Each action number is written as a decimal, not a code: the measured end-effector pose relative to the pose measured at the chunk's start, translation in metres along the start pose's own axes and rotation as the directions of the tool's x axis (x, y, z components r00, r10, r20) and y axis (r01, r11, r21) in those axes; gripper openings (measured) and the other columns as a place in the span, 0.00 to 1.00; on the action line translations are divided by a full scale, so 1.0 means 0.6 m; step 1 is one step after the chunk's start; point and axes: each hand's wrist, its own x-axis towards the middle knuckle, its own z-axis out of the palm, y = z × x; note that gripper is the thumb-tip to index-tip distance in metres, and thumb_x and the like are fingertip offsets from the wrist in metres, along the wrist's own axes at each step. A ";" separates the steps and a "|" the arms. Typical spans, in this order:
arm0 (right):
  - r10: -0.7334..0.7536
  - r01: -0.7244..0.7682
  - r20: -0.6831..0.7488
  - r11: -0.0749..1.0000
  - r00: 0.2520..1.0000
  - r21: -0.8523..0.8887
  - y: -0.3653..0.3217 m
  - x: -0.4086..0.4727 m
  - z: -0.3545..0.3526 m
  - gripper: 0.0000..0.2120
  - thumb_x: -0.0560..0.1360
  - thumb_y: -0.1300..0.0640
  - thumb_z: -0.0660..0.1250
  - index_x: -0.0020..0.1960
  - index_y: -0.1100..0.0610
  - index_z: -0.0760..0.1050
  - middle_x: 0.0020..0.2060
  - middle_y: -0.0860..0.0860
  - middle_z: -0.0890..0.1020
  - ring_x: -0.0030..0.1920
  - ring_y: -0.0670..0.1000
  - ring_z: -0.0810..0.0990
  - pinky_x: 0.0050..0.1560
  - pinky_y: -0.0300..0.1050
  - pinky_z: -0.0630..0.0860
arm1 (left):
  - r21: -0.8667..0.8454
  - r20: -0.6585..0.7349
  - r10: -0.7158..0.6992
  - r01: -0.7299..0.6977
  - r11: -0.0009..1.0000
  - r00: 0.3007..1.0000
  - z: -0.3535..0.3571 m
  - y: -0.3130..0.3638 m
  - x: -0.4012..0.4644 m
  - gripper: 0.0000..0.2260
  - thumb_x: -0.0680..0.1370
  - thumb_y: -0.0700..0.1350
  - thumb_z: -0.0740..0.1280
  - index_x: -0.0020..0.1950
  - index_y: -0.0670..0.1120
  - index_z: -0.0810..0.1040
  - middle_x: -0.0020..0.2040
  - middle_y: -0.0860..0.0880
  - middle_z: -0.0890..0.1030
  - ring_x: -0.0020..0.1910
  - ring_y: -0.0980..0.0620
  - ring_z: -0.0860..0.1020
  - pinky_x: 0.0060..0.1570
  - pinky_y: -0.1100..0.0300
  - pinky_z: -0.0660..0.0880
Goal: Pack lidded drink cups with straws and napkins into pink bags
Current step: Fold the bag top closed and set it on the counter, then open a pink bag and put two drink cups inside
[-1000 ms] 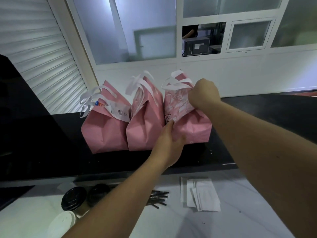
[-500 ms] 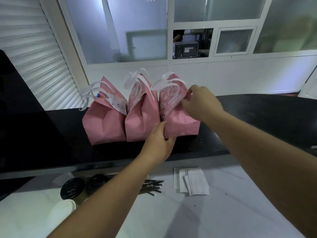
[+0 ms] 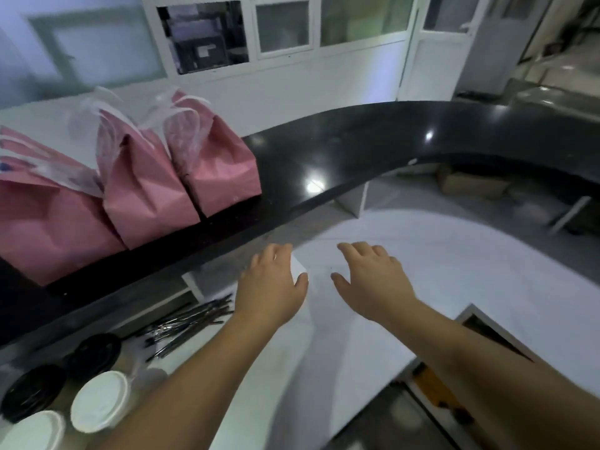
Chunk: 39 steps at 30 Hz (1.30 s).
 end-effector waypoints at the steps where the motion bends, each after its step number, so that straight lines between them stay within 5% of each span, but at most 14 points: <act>1: 0.034 -0.034 -0.005 0.999 0.999 -0.010 0.026 -0.024 -0.001 0.28 0.80 0.38 0.59 0.76 0.48 0.63 0.71 0.49 0.74 0.67 0.58 0.73 0.63 0.57 0.73 | 0.020 0.015 0.036 -0.036 0.999 0.999 0.011 0.026 -0.007 0.27 0.80 0.60 0.63 0.77 0.52 0.65 0.75 0.50 0.69 0.72 0.44 0.70 0.68 0.42 0.71; 13: 0.387 -0.380 -0.135 0.922 0.912 0.074 0.364 -0.343 -0.093 0.28 0.81 0.38 0.58 0.78 0.46 0.61 0.73 0.49 0.72 0.69 0.57 0.72 0.65 0.58 0.73 | 0.065 0.076 0.413 -0.418 0.906 0.907 0.116 0.429 -0.153 0.30 0.80 0.63 0.60 0.80 0.53 0.61 0.79 0.49 0.65 0.73 0.44 0.68 0.65 0.44 0.72; 19: 0.574 -0.565 -0.162 0.819 0.803 0.097 0.561 -0.549 -0.148 0.30 0.80 0.37 0.59 0.78 0.46 0.60 0.75 0.49 0.70 0.71 0.58 0.71 0.67 0.58 0.72 | 0.019 0.111 0.550 -0.555 0.832 0.828 0.200 0.684 -0.274 0.31 0.79 0.65 0.61 0.80 0.56 0.61 0.79 0.50 0.67 0.74 0.45 0.70 0.65 0.45 0.74; 30: 0.874 -0.865 -0.228 0.470 0.429 0.174 0.845 -0.883 -0.197 0.28 0.80 0.39 0.59 0.77 0.49 0.63 0.69 0.50 0.75 0.65 0.56 0.74 0.63 0.55 0.72 | -0.127 0.244 0.845 -0.848 0.515 0.476 0.339 1.089 -0.454 0.29 0.81 0.61 0.61 0.80 0.52 0.62 0.79 0.51 0.66 0.73 0.46 0.69 0.64 0.46 0.73; 39: 0.965 -0.971 -0.257 0.110 0.054 0.211 1.040 -1.060 -0.261 0.27 0.81 0.41 0.60 0.77 0.51 0.64 0.69 0.51 0.74 0.67 0.58 0.72 0.66 0.55 0.71 | -0.327 0.264 0.951 -0.913 0.244 0.159 0.455 1.406 -0.547 0.30 0.81 0.61 0.61 0.80 0.52 0.62 0.78 0.51 0.66 0.73 0.45 0.70 0.66 0.46 0.73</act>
